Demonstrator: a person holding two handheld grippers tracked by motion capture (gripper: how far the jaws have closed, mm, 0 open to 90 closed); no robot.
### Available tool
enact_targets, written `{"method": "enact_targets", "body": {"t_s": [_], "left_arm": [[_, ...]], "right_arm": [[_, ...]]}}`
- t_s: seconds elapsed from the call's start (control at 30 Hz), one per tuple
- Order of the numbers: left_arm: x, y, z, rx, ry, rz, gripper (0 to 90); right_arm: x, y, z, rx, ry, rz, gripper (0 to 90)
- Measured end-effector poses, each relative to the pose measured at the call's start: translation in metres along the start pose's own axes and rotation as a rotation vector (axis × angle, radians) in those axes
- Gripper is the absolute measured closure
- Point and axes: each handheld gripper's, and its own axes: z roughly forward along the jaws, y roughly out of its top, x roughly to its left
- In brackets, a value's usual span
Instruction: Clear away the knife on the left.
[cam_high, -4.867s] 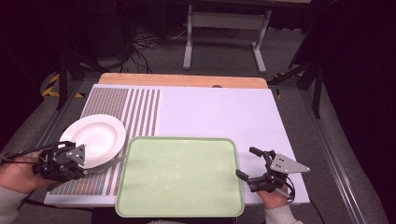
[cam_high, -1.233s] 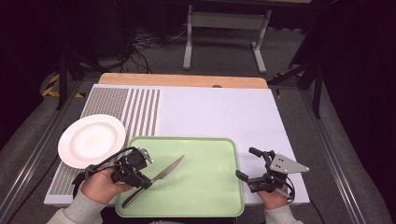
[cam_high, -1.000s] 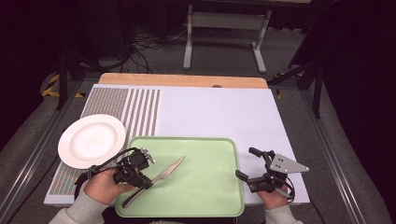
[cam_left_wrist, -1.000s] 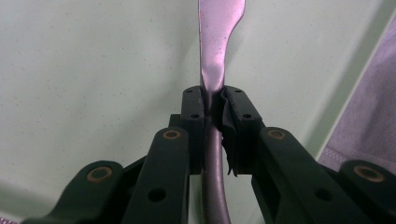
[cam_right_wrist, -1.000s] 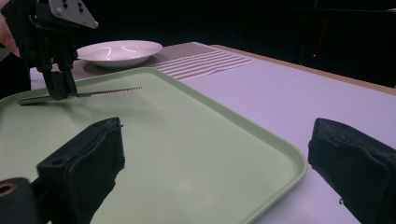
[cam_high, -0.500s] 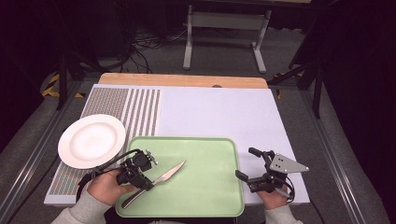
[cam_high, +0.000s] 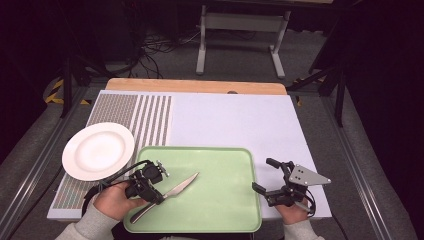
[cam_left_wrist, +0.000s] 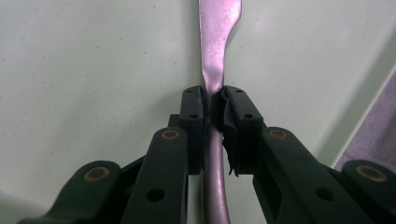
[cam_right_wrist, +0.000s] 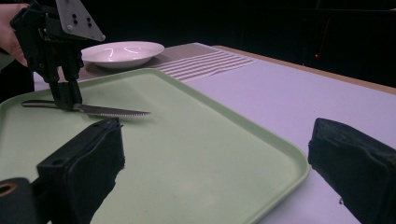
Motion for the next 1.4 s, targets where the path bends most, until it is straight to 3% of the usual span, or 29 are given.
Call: {"method": "enact_targets", "body": {"t_s": [0.23,0.37,0.43,0.53,0.63,0.77,0.8,0.97,1.07,1.13,1.4], "left_arm": [[0.001,0.000,-0.003,-0.033,-0.009,-0.011,48.5],[-0.002,-0.001,-0.010,-0.090,-0.054,0.029,40.5],[-0.003,0.000,-0.012,-0.118,-0.055,0.053,31.6],[-0.009,0.002,-0.013,-0.158,-0.033,0.114,27.4],[-0.018,0.004,-0.016,-0.183,0.033,0.193,37.1],[-0.028,0.006,-0.014,-0.184,0.090,0.278,63.6],[-0.030,0.007,-0.012,-0.187,0.116,0.301,66.7],[-0.037,0.008,-0.007,-0.178,0.148,0.359,87.7],[-0.039,0.008,-0.004,-0.177,0.161,0.381,89.7],[-0.040,0.010,0.003,-0.140,0.170,0.400,89.7],[-0.039,0.013,0.012,-0.090,0.188,0.390,89.8]], "right_arm": [[0.000,0.000,-0.001,-0.004,0.001,-0.003,4.0],[0.000,0.000,-0.001,-0.006,0.000,-0.003,4.0],[0.000,0.000,-0.001,-0.005,0.001,-0.002,4.0],[0.000,0.000,0.000,-0.006,0.003,-0.003,4.0],[0.000,0.000,-0.001,-0.007,-0.001,-0.007,4.0],[0.000,0.000,-0.001,-0.008,-0.003,-0.009,4.0],[0.000,0.000,-0.001,-0.008,-0.002,-0.008,4.0],[0.000,0.000,-0.002,-0.010,-0.001,-0.006,4.0],[-0.001,0.000,-0.001,-0.011,0.001,-0.006,4.0],[0.000,0.000,-0.001,-0.007,0.003,-0.002,4.0],[-0.001,0.000,-0.001,-0.005,0.001,-0.003,4.0]]}}
